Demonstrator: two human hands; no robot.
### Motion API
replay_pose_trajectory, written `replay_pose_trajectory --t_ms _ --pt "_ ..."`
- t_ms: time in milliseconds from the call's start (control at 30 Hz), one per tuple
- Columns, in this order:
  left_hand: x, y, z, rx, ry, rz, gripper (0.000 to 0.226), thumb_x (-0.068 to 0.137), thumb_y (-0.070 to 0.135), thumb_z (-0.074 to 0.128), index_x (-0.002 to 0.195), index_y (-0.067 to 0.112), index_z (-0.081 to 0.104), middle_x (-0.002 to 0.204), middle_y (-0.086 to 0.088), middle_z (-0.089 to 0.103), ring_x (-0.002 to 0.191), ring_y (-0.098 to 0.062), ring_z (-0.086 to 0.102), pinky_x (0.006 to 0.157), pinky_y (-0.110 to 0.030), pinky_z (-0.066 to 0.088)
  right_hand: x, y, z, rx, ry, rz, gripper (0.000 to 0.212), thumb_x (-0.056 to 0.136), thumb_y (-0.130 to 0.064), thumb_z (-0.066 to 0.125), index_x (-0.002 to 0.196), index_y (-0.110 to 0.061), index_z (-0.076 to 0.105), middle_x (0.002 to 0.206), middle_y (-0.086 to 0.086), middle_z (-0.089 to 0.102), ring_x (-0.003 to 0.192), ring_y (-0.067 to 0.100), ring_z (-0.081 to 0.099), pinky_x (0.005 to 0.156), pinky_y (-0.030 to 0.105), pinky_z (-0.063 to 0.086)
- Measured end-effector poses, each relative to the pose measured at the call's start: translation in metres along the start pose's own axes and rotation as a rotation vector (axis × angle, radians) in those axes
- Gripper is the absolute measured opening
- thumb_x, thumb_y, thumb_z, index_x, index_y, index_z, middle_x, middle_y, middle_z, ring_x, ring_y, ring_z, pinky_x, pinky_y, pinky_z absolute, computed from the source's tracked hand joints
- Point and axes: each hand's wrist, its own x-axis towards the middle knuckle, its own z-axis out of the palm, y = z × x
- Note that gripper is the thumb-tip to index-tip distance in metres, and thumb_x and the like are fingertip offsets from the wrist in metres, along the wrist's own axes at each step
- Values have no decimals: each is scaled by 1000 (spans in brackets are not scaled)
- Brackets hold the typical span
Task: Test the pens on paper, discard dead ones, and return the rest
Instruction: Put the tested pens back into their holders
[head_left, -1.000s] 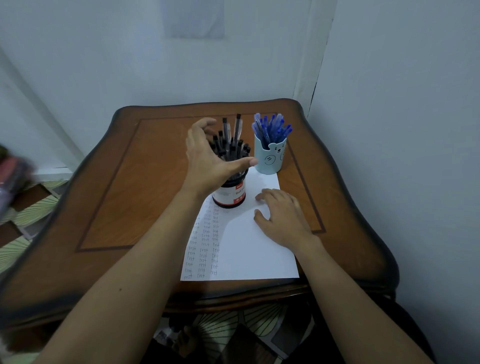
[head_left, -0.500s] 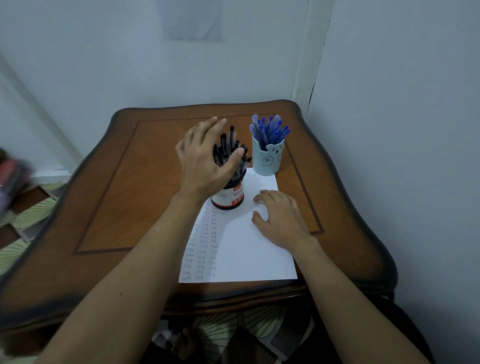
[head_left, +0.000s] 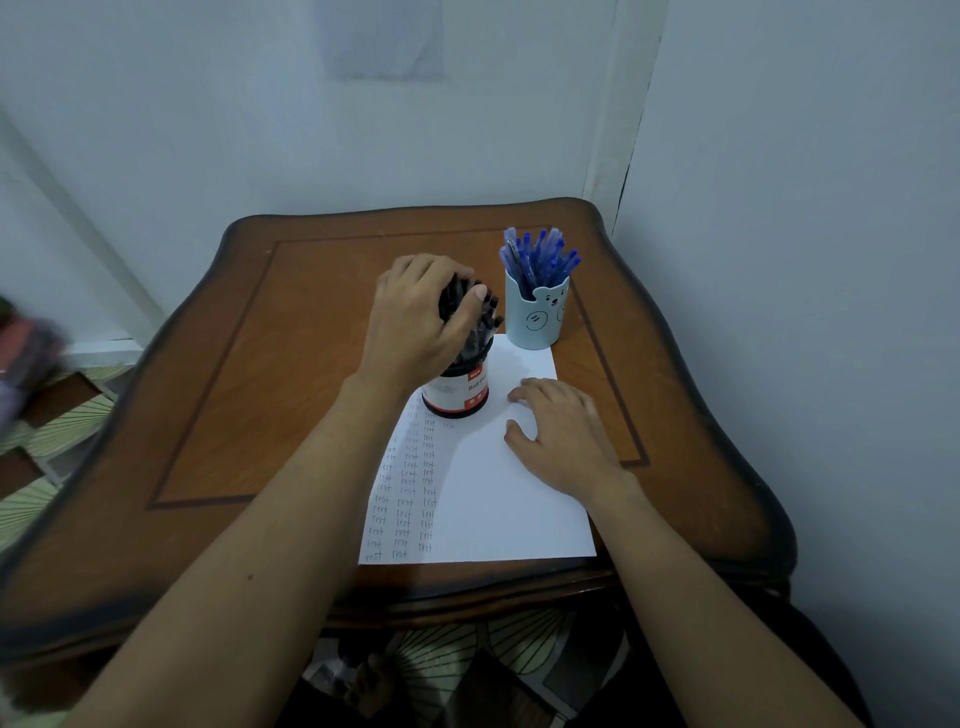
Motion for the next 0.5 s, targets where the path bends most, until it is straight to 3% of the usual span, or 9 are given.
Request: replay_pose_trajectory --t_ms 133,267,333,500 --pt "-2 3 0 29 12 1 45 103 48 35 96 18 67 104 4 69 108 -21 59 95 -39 31 0 0 -1 0 -8 4 39 96 -37 52 134 -26 56 146 -7 49 139 11 37 120 38 18" --pt "-8 1 -8 153 -77 7 55 105 49 17 129 33 64 134 10 60 130 -19 43 106 -45 23 0 -1 -1 2 -7 4 40 96 -37 52 135 -25 56 146 -6 49 139 12 36 119 38 18" --pt "-12 -5 -10 109 -105 -22 52 105 47 20 135 36 61 140 9 56 132 -20 39 107 -46 23 -1 -2 -2 -2 -12 4 40 97 -36 52 135 -25 55 146 -6 49 139 12 36 119 37 18" --pt "-22 -11 -10 -74 -26 74 44 106 26 41 148 19 48 139 -3 57 127 -24 48 102 -44 40 -1 -3 -3 -9 -11 9 40 97 -36 52 135 -25 55 146 -6 49 139 12 36 118 36 17"
